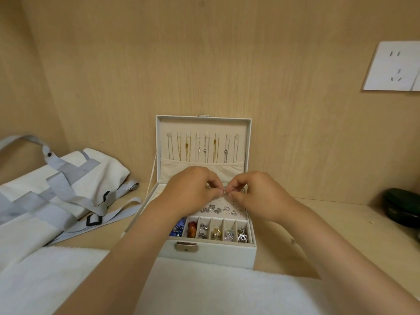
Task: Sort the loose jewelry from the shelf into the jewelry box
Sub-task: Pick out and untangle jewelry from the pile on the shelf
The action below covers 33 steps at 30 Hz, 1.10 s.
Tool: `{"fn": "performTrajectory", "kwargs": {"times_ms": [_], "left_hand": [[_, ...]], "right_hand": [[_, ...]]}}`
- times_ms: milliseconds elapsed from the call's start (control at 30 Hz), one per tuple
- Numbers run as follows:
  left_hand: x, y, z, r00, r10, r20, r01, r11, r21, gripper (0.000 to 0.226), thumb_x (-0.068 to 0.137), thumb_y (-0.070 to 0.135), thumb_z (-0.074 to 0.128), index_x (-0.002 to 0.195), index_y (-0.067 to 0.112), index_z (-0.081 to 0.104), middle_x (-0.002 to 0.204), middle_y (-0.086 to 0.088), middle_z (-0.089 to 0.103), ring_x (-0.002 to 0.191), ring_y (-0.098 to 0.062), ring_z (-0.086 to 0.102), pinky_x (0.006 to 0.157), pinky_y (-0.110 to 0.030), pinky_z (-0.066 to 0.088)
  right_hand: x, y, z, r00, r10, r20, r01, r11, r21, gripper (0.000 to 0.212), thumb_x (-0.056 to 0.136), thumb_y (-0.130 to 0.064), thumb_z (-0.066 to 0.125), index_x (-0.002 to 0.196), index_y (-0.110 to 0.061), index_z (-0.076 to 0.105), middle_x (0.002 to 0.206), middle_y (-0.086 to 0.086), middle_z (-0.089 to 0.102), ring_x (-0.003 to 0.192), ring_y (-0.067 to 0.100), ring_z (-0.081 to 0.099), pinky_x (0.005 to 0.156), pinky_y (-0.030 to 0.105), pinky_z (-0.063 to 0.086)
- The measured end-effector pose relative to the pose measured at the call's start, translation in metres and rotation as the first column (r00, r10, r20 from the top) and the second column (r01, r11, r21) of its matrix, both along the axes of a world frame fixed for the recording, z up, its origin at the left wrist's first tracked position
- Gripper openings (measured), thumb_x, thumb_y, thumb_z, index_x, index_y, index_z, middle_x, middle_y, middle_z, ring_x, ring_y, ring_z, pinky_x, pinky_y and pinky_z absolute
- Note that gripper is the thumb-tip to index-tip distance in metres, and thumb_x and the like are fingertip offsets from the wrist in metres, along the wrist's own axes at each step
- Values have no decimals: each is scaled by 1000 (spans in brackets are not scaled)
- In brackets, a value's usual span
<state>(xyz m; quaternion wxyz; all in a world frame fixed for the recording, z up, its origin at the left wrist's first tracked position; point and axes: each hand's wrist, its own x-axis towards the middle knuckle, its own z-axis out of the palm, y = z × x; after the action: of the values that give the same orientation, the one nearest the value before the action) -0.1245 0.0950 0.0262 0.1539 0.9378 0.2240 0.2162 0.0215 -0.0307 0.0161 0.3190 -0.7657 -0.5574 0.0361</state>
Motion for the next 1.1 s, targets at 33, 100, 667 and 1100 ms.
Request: {"fn": "performTrajectory", "kwargs": {"times_ms": [33, 100, 667, 1100], "left_hand": [[-1, 1, 2, 999, 1, 44, 2, 997, -75, 4, 85, 37, 74, 89, 36, 76, 87, 20, 69, 85, 0, 61, 84, -35, 54], [-2, 2, 5, 992, 1, 122, 26, 976, -217, 4, 83, 34, 77, 87, 35, 76, 79, 17, 72, 80, -1, 66, 84, -36, 56], [-25, 2, 10, 969, 75, 236, 37, 899, -437, 10, 92, 29, 68, 100, 33, 71, 89, 9, 74, 81, -6, 68, 84, -35, 58], [-49, 10, -18, 1000, 21, -12, -21, 999, 34, 35, 93, 23, 52, 122, 33, 67, 118, 12, 59, 114, -9, 44, 100, -36, 41]], "right_hand": [[1, 1, -1, 998, 4, -60, -2, 999, 43, 11, 87, -24, 72, 94, -32, 74, 87, -15, 69, 68, -7, 58, 70, 20, 45], [0, 2, 0, 981, 45, -187, -20, 991, 136, 16, 86, -20, 75, 99, -29, 75, 86, -11, 71, 68, -11, 59, 74, 17, 44], [-21, 14, 9, 975, 68, -210, -7, 961, 276, 3, 81, -28, 82, 80, -29, 79, 78, -14, 74, 64, -6, 62, 69, 21, 49], [-31, 32, 9, 977, 76, 201, -62, 995, -78, 3, 81, -37, 78, 80, -36, 76, 83, -19, 71, 81, -2, 62, 77, 34, 56]]}}
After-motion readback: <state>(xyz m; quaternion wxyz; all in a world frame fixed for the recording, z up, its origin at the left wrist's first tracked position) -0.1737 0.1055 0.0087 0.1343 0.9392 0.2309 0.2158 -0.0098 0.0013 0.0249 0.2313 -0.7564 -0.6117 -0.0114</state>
